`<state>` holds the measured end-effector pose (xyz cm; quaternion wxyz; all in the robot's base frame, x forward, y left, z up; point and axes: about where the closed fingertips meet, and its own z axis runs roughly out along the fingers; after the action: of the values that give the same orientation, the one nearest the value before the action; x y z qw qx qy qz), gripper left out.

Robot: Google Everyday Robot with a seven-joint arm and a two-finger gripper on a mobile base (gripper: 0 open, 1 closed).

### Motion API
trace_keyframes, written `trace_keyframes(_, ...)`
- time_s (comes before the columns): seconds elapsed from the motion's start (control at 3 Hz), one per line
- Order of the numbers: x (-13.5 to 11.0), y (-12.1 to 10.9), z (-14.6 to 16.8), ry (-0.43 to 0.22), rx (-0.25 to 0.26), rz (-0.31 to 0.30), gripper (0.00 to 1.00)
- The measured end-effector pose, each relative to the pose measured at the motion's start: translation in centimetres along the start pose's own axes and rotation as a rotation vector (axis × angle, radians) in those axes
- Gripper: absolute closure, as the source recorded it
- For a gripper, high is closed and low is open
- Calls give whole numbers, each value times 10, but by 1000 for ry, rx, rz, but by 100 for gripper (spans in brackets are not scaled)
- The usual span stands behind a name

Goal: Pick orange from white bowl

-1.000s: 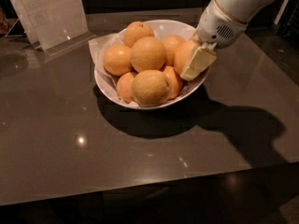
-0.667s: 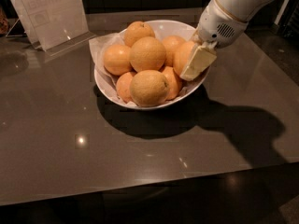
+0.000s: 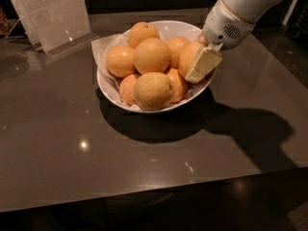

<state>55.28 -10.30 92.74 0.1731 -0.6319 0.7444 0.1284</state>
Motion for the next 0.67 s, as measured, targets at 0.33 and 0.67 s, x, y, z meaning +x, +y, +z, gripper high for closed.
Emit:
trace_keyframes(0.33, 6, 11, -18, -110, 38, -19, 100)
trace_keyframes(0.67, 11, 36, -54, -306, 120, -73, 100)
